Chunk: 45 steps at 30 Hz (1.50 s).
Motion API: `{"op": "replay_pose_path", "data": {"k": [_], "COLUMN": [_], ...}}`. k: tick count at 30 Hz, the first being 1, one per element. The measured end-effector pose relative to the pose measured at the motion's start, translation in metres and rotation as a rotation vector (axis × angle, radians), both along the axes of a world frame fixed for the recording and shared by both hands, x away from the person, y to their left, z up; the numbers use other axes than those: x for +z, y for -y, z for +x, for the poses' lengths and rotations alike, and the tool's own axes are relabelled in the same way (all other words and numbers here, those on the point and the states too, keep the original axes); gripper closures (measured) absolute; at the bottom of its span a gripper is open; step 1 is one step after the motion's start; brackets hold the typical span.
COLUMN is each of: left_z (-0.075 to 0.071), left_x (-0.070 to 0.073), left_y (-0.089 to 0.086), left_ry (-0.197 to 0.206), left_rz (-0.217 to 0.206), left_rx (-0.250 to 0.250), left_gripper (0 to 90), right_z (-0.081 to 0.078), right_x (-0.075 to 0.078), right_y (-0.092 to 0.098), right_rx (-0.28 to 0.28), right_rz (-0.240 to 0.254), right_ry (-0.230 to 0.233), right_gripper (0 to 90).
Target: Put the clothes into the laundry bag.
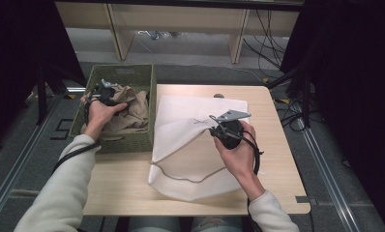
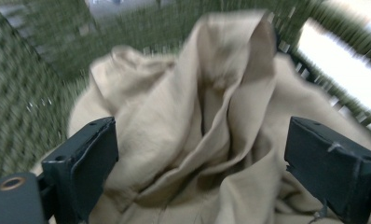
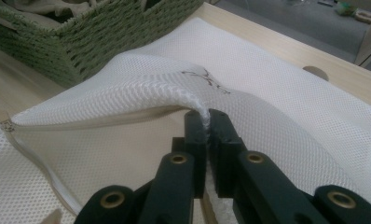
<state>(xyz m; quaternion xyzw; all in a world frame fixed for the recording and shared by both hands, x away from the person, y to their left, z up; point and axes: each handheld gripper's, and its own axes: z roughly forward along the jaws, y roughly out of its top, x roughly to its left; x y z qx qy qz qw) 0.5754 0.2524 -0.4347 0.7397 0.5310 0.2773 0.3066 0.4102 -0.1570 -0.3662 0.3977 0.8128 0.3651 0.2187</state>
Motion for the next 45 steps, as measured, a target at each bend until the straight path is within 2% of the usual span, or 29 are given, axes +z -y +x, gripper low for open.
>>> {"op": "replay_pose_path", "data": {"k": [3, 4, 5, 7, 8, 9, 10, 11, 13, 15, 16, 17, 18, 20, 24, 29, 34, 35, 36, 37, 38, 40, 41, 43, 44, 45], "left_z": [0.003, 0.004, 0.004, 0.005, 0.007, 0.007, 0.008, 0.008, 0.009, 0.009, 0.009, 0.009, 0.009, 0.009, 0.008, 0.008, 0.008, 0.007, 0.006, 0.005, 0.004, 0.003, 0.003, 0.001, -0.001, -0.001], "left_x": [-0.010, -0.015, -0.015, -0.018, -0.023, -0.023, -0.028, -0.028, -0.033, -0.034, -0.034, -0.035, -0.035, -0.036, -0.038, -0.038, -0.033, -0.032, -0.028, -0.026, -0.024, -0.016, -0.016, -0.008, 0.000, 0.000], "left_y": [0.003, 0.004, 0.004, 0.006, 0.007, 0.007, 0.009, 0.009, 0.011, 0.012, 0.012, 0.012, 0.012, 0.011, 0.008, 0.006, 0.005, 0.005, 0.003, 0.003, 0.002, 0.000, 0.000, 0.000, -0.001, -0.001], "left_ry": [-0.030, -0.062, -0.062, -0.091, -0.120, -0.120, -0.147, -0.147, -0.183, -0.209, -0.209, -0.228, -0.237, -0.247, -0.268, -0.258, -0.261, -0.244, -0.209, -0.187, -0.159, -0.108, -0.108, -0.052, -0.003, -0.003], "left_rz": [0.008, 0.000, 0.000, -0.012, -0.004, -0.004, 0.015, 0.015, 0.054, 0.086, 0.086, 0.127, 0.142, 0.157, 0.158, 0.148, 0.135, 0.124, 0.092, 0.073, 0.053, 0.037, 0.037, 0.002, -0.019, -0.019], "left_rx": [0.021, 0.019, 0.019, 0.027, 0.029, 0.029, 0.031, 0.031, 0.035, 0.036, 0.036, 0.027, 0.023, 0.024, 0.018, 0.021, 0.021, 0.026, 0.032, 0.039, 0.041, 0.037, 0.037, 0.043, 0.046, 0.046], "left_gripper": [7.6, 7.3, 7.3, 7.3, 7.1, 7.1, 7.2, 7.4, 9.9, 17.1, 21.6, 27.6, 32.8, 41.7, 57.7, 75.1, 81.6, 82.0, 82.4, 82.7, 82.9, 83.2, 83.3, 83.4, 83.5, 83.6], "right_z": [-0.001, 0.000, 0.000, 0.001, 0.001, 0.001, 0.001, 0.001, 0.001, 0.000, 0.000, 0.000, 0.000, 0.000, 0.000, 0.000, 0.000, 0.000, 0.001, 0.000, 0.001, 0.000, 0.000, 0.000, 0.001, 0.000], "right_x": [-0.001, -0.002, -0.002, -0.002, -0.002, -0.002, -0.002, -0.002, -0.002, -0.002, -0.003, -0.003, -0.003, -0.003, -0.002, -0.003, -0.003, -0.003, -0.003, -0.003, -0.003, -0.003, -0.003, -0.003, -0.003, -0.003], "right_y": [-0.001, -0.002, -0.002, -0.001, -0.001, -0.001, -0.001, -0.001, -0.001, -0.001, -0.001, -0.001, -0.001, -0.001, -0.002, -0.001, -0.001, -0.001, 0.000, -0.001, -0.001, -0.002, -0.002, -0.001, -0.001, -0.001], "right_rx": [-0.011, -0.012, -0.012, 0.002, 0.003, 0.007, 0.009, 0.009, 0.011, 0.001, 0.001, 0.002, 0.002, 0.002, -0.006, -0.004, 0.000, -0.008, 0.001, -0.007, -0.007, -0.012, -0.018, -0.010, -0.004, -0.011], "right_rz": [0.009, 0.007, 0.007, 0.001, 0.000, -0.002, -0.005, -0.005, -0.006, -0.001, -0.001, -0.001, -0.001, -0.002, 0.003, 0.001, 0.001, 0.008, -0.005, 0.008, 0.011, 0.027, 0.021, 0.013, 0.009, 0.012], "right_ry": [-0.010, -0.006, -0.006, -0.009, -0.008, -0.009, -0.005, -0.005, -0.007, -0.017, -0.017, -0.018, -0.018, -0.019, -0.032, -0.033, -0.028, -0.031, -0.017, -0.029, -0.019, -0.033, -0.032, -0.029, -0.018, -0.026], "right_gripper": [87.7, 87.7, 87.7, 87.7, 87.7, 87.7, 87.7, 87.7, 87.7, 87.7, 87.7, 87.6, 87.6, 87.7, 87.6, 87.6, 87.7, 87.7, 87.7, 87.7, 87.8, 87.7, 87.8, 87.7, 87.7, 87.7]}}
